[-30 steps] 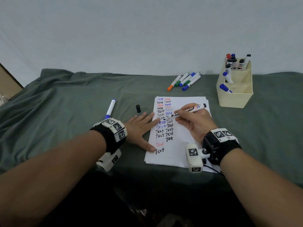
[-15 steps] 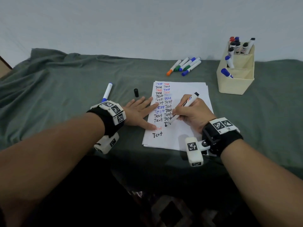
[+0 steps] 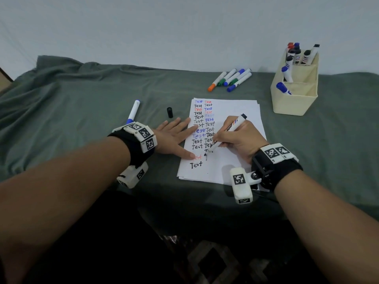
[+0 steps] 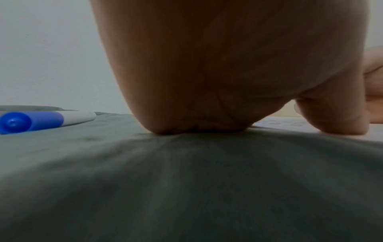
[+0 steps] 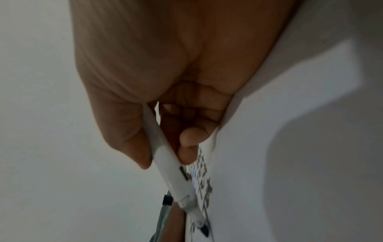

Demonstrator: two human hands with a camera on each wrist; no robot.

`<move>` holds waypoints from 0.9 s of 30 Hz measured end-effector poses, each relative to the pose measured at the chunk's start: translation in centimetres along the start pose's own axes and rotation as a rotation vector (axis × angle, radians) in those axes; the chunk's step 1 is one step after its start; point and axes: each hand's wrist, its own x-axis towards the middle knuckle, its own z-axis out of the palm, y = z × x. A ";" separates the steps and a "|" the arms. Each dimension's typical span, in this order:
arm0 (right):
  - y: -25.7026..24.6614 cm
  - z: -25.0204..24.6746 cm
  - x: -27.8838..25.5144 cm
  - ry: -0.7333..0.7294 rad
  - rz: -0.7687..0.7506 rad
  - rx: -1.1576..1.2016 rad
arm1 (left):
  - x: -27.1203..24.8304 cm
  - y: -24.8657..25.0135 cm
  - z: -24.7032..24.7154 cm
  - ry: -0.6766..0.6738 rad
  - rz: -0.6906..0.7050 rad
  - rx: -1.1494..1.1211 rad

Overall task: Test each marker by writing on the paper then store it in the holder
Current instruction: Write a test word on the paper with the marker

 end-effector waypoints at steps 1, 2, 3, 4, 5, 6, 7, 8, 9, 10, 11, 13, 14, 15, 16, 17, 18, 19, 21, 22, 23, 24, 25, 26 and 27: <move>0.0 0.0 0.1 0.007 -0.005 -0.023 | 0.0 0.0 0.0 0.003 -0.001 0.001; 0.0 0.0 0.1 0.019 -0.008 -0.047 | 0.0 0.0 0.1 0.004 -0.001 0.000; 0.0 0.0 0.1 0.034 -0.009 -0.063 | -0.1 0.0 0.0 0.003 -0.002 -0.003; 0.0 -0.1 0.1 0.047 -0.006 -0.066 | -0.1 0.0 0.0 0.001 -0.001 -0.006; 0.1 -0.1 0.1 0.054 -0.003 -0.058 | 0.0 0.0 0.0 0.000 0.000 -0.007; 0.1 -0.2 0.0 0.053 0.000 -0.043 | 0.0 -0.1 0.0 0.000 0.002 -0.007; 0.1 -0.2 0.0 0.045 0.002 -0.029 | 0.0 -0.1 0.0 0.001 0.004 -0.006; 0.1 -0.2 0.0 0.037 0.003 -0.025 | 0.1 -0.2 0.0 0.003 0.005 -0.005; 0.1 -0.2 0.0 0.033 0.003 -0.030 | 0.1 -0.2 0.1 0.007 0.007 -0.005; 0.1 -0.1 0.0 0.034 0.002 -0.040 | 0.1 -0.3 0.2 0.013 0.010 -0.006; 0.1 -0.1 0.0 0.042 -0.001 -0.048 | 0.2 -0.3 0.3 0.019 0.013 -0.007; 0.1 -0.2 -0.1 0.065 -0.009 -0.040 | 0.3 -0.4 0.4 0.022 0.019 -0.010; 0.1 -0.2 -0.1 0.071 -0.012 -0.029 | 0.3 -0.4 0.4 0.020 0.019 -0.012; 0.1 -0.2 -0.1 0.068 -0.013 -0.025 | 0.3 -0.4 0.4 0.019 0.018 -0.013; 0.1 -0.2 -0.1 0.057 -0.010 -0.027 | 0.3 -0.4 0.4 0.018 0.017 -0.015; 0.2 -0.2 0.0 0.042 -0.004 -0.032 | 0.4 -0.4 0.4 0.017 0.017 -0.017; 0.2 -0.2 0.0 0.032 0.003 -0.040 | 0.4 -0.5 0.4 0.016 0.017 -0.018; 0.2 -0.2 0.0 0.035 0.012 -0.050 | 0.4 -0.5 0.4 0.015 0.019 -0.018; 0.2 -0.3 0.0 0.067 0.022 -0.042 | 0.5 -0.5 0.4 0.012 0.021 -0.018; 0.2 -0.3 0.0 0.084 0.019 -0.021 | 0.4 -0.5 0.4 0.011 0.021 -0.017; 0.3 -0.4 0.1 0.093 0.014 -0.004 | 0.4 -0.5 0.4 0.010 0.020 -0.017; 0.4 -0.4 0.1 0.092 0.011 0.004 | 0.4 -0.5 0.4 0.009 0.020 -0.018; 0.4 -0.3 0.2 0.085 0.011 0.005 | 0.4 -0.5 0.4 0.009 0.020 -0.017; 0.5 -0.3 0.2 0.080 0.013 0.005 | 0.3 -0.5 0.3 0.007 0.020 -0.016; 0.5 -0.3 0.3 0.079 0.015 0.004 | 0.3 -0.5 0.3 0.005 0.020 -0.015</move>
